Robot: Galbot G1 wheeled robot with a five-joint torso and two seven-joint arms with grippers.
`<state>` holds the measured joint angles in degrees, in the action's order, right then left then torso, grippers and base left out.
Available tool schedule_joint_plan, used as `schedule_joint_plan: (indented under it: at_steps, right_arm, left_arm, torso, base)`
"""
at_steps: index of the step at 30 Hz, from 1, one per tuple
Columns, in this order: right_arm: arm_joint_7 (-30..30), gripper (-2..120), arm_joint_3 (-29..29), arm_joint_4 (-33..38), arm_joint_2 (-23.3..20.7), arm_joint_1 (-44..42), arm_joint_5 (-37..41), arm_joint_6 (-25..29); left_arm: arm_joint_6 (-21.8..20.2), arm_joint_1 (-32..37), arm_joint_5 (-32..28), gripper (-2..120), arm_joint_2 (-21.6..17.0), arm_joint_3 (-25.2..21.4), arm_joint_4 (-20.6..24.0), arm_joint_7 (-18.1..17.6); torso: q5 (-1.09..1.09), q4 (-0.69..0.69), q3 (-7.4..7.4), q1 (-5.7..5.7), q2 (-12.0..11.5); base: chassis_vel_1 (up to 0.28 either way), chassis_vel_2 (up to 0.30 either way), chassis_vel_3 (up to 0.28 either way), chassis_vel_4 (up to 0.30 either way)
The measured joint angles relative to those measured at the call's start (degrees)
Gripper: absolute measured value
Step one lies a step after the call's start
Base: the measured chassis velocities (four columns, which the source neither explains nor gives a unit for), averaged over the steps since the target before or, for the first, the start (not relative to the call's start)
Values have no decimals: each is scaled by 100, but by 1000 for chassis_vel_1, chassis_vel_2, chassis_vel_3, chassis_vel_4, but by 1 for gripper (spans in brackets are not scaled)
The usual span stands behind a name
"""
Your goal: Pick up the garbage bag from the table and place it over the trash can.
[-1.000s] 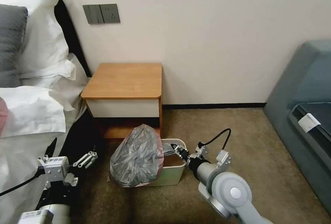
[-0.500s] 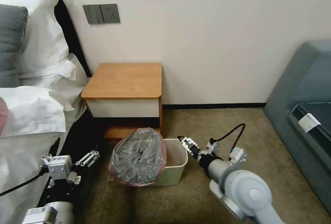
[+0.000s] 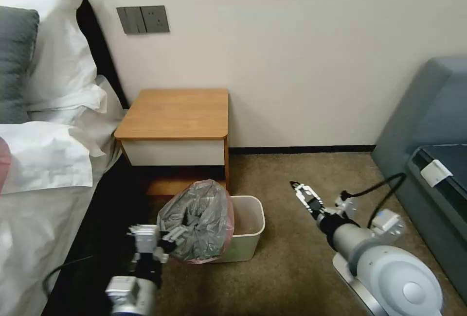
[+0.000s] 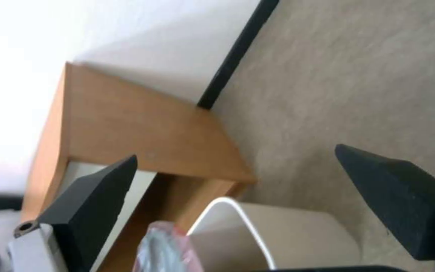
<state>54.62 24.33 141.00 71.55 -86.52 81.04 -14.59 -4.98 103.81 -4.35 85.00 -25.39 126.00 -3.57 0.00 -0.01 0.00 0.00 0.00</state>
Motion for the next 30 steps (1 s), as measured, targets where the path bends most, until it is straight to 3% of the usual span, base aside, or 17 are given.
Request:
schedule_joint_plan:
  at_steps: [8, 18, 22, 30]
  right_arm:
    - [16, 100, -56, 29, 78, -31, -378, 87]
    - [7, 100, -92, -21, 307, -162, -651, 111]
    - [1, 100, -89, -21, 383, -218, -767, 128]
    - [-21, 100, -104, -54, 486, -357, -1035, 133]
  left_arm:
    - [-652, -371, -495, 74, -229, 105, -213, -819]
    - [-1513, -822, -1757, 74, -784, -34, -161, -990]
    - [-1841, -928, -2071, 78, -851, 12, -164, -1181]
    - [-2100, -1255, -2326, 78, -877, 111, -321, -1486]
  torso:
    - [-1, 1, 0, 0, 0]
    - [-1, 1, 0, 0, 0]
    - [0, 1, 0, 0, 0]
    - [0, 0, 0, 0, 0]
  base:
    - [0, 0, 0, 0]
    - [0, 0, 0, 0]
    - [0, 0, 0, 0]
    - [0, 0, 0, 0]
